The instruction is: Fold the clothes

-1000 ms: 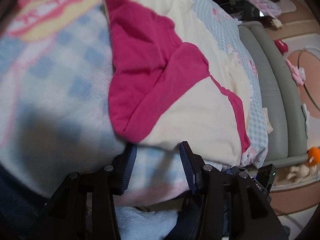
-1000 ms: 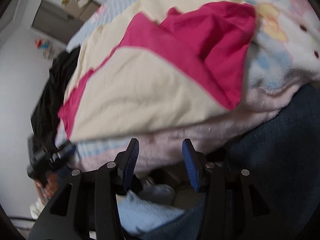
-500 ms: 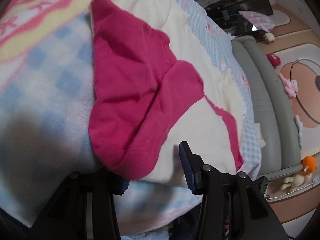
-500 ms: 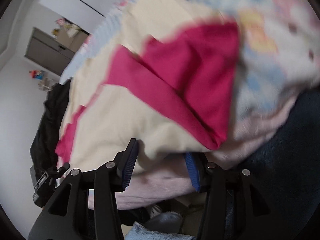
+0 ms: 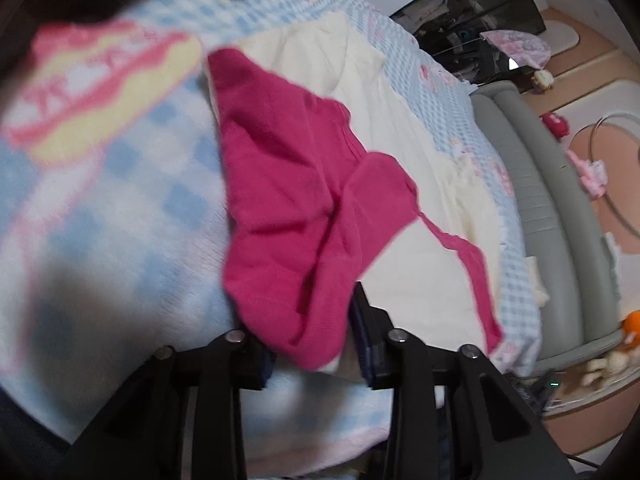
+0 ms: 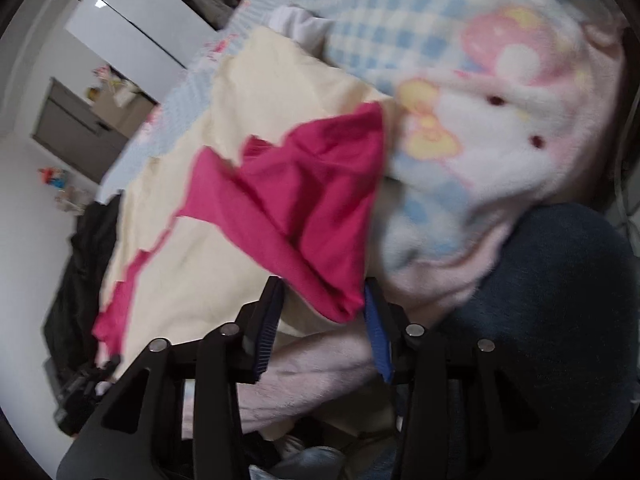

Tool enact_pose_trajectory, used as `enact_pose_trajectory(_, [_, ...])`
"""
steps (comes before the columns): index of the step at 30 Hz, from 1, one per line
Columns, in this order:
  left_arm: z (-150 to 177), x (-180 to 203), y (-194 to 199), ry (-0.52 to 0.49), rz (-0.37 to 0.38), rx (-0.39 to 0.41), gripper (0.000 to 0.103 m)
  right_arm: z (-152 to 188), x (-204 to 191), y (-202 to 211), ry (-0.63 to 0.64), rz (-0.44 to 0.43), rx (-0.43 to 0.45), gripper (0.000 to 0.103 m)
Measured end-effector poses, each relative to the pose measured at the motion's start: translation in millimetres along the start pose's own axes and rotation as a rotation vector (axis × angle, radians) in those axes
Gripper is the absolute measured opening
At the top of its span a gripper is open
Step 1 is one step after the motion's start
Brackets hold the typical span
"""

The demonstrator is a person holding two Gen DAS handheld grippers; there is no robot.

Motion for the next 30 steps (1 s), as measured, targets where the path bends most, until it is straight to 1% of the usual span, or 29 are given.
enact_pose_trajectory(1, [2, 1, -5, 0.011, 0.031, -0.025, 0.045, 0, 3, -10, -0.014, -0.037, -0.036, 0.055])
enact_pose_trajectory(2, [3, 3, -11, 0.002, 0.032, -0.044, 0.044, -1, 5, -19, -0.028, -0.074, -0.071, 0.058])
enact_pose_trajectory(3, [2, 5, -16, -0.017, 0.01, -0.053, 0.041, -1, 7, -29, -0.042, -0.111, -0.107, 0.059])
enact_pose_trajectory(4, [0, 7, -19, -0.026, -0.004, -0.057, 0.04, 3, 5, -44, -0.063, -0.14, -0.177, 0.061])
enact_pose_trajectory(5, [-2, 7, -20, -0.016, -0.007, -0.057, 0.038, 5, 2, -47, -0.053, -0.13, -0.177, 0.061])
enact_pose_trajectory(6, [-5, 6, -20, 0.0, -0.009, -0.055, 0.034, 6, 0, -50, -0.044, -0.12, -0.177, 0.06])
enact_pose_trajectory(8, [-9, 8, -18, 0.0, -0.028, -0.044, 0.019, 4, -7, -44, -0.015, -0.117, -0.144, 0.05])
enact_pose_trajectory(10, [-11, 15, -12, -0.029, -0.052, -0.033, 0.013, 2, -11, -32, 0.013, -0.118, -0.111, 0.026])
enact_pose_trajectory(13, [-11, 37, 10, -0.115, -0.071, 0.008, 0.011, -4, -25, -8, 0.077, -0.129, -0.055, 0.009])
enact_pose_trajectory(15, [-10, 52, 29, -0.155, -0.067, 0.037, 0.01, -9, -36, 16, 0.103, -0.163, -0.023, 0.005])
enact_pose_trajectory(17, [-7, 61, 49, -0.158, -0.048, 0.059, 0.01, -11, -44, 43, 0.121, -0.196, 0.003, 0.005])
enact_pose_trajectory(18, [-5, 63, 58, -0.153, -0.039, 0.068, 0.01, -11, -50, 56, 0.132, -0.213, 0.01, 0.004])
enact_pose_trajectory(20, [2, 65, 70, -0.155, -0.049, 0.071, 0.009, -12, -59, 75, 0.146, -0.238, 0.029, 0.004])
enact_pose_trajectory(22, [9, 62, 80, -0.153, -0.05, 0.067, 0.009, -10, -55, 97, 0.157, -0.262, 0.038, 0.004])
enact_pose_trajectory(25, [18, 50, 91, -0.128, -0.061, 0.055, 0.009, 0, -56, 96, 0.156, -0.264, 0.009, 0.004])
enact_pose_trajectory(28, [25, 46, 98, -0.101, -0.063, 0.056, 0.009, 10, -54, 99, 0.167, -0.27, -0.014, 0.004])
enact_pose_trajectory(30, [28, 45, 109, -0.103, -0.07, 0.058, 0.009, 14, -50, 112, 0.186, -0.276, -0.005, 0.004])
Point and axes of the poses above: each gripper's, at about its wrist camera, not at the fingertips, and y roughly against the way its jaws point, x to its right, z to its underside, the point moved 6 cm from there along -y, roughly the way its jaws point
